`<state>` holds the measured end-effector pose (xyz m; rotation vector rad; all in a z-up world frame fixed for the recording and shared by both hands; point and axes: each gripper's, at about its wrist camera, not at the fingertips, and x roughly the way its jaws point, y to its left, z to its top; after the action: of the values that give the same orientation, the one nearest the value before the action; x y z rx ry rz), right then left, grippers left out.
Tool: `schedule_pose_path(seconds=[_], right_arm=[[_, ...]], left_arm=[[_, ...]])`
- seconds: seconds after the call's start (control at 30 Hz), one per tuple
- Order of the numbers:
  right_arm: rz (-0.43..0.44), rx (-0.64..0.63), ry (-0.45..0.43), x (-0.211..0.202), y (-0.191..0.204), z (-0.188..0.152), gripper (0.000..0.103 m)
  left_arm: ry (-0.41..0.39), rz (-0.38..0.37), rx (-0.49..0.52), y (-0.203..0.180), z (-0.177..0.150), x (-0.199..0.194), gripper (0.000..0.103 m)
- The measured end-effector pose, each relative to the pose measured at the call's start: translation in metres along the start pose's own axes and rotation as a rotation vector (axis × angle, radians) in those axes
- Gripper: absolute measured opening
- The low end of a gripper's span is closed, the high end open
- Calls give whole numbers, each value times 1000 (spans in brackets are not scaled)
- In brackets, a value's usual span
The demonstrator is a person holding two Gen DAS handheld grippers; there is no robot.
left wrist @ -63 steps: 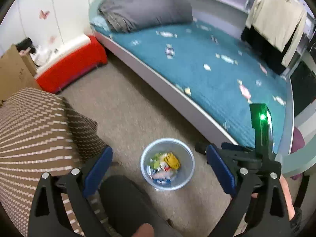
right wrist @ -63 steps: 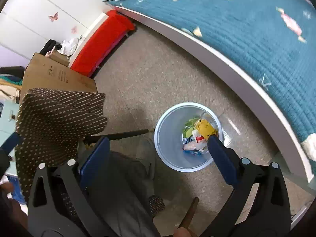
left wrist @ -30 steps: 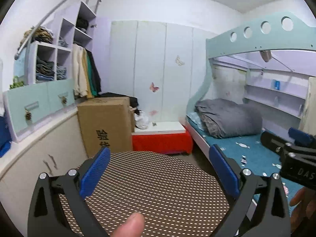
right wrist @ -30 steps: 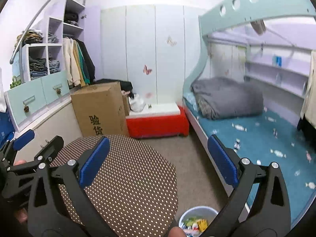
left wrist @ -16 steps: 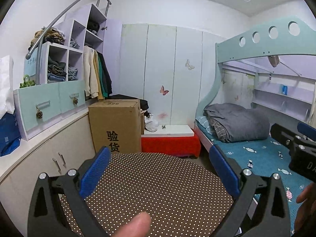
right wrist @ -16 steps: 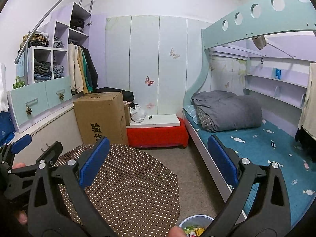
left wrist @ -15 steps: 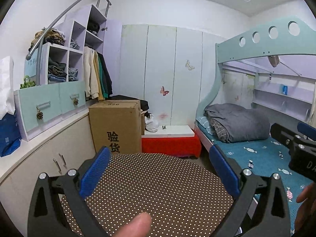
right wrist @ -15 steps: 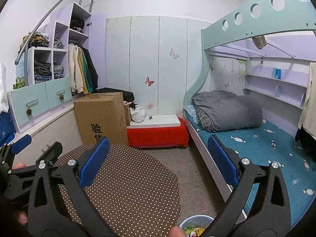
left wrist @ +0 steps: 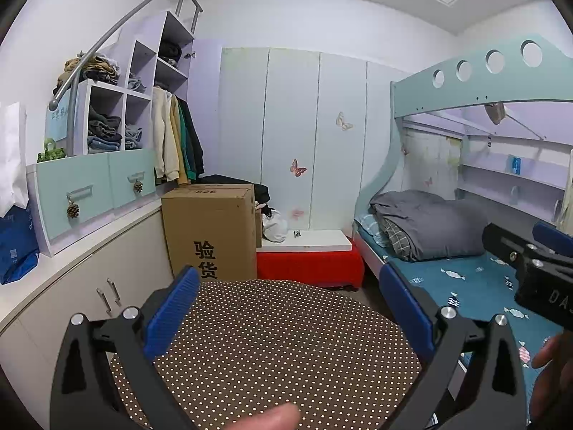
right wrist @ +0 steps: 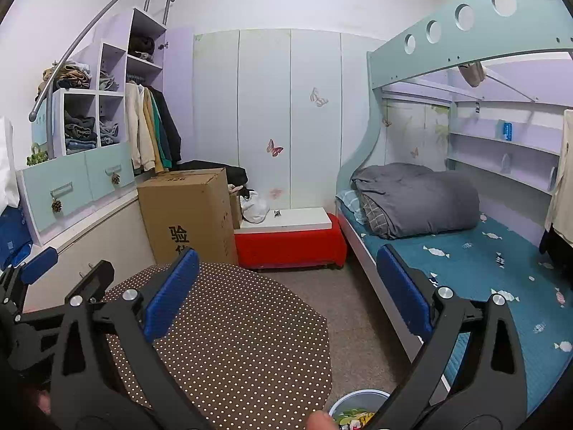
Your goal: Collect trash
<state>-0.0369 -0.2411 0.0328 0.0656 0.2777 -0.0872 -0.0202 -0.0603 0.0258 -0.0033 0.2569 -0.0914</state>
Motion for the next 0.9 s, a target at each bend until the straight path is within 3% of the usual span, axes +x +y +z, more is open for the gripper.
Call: schedule_pose_path(seconds=[0.73,0.9], right_arm=[[-1,6,4,3,-3,1,97],[-5,9,10,6,-5,0,97]], left_arm=[[-11,5,-2,-3,2,1,98],[23,-5,-1,-3,0,10,98]])
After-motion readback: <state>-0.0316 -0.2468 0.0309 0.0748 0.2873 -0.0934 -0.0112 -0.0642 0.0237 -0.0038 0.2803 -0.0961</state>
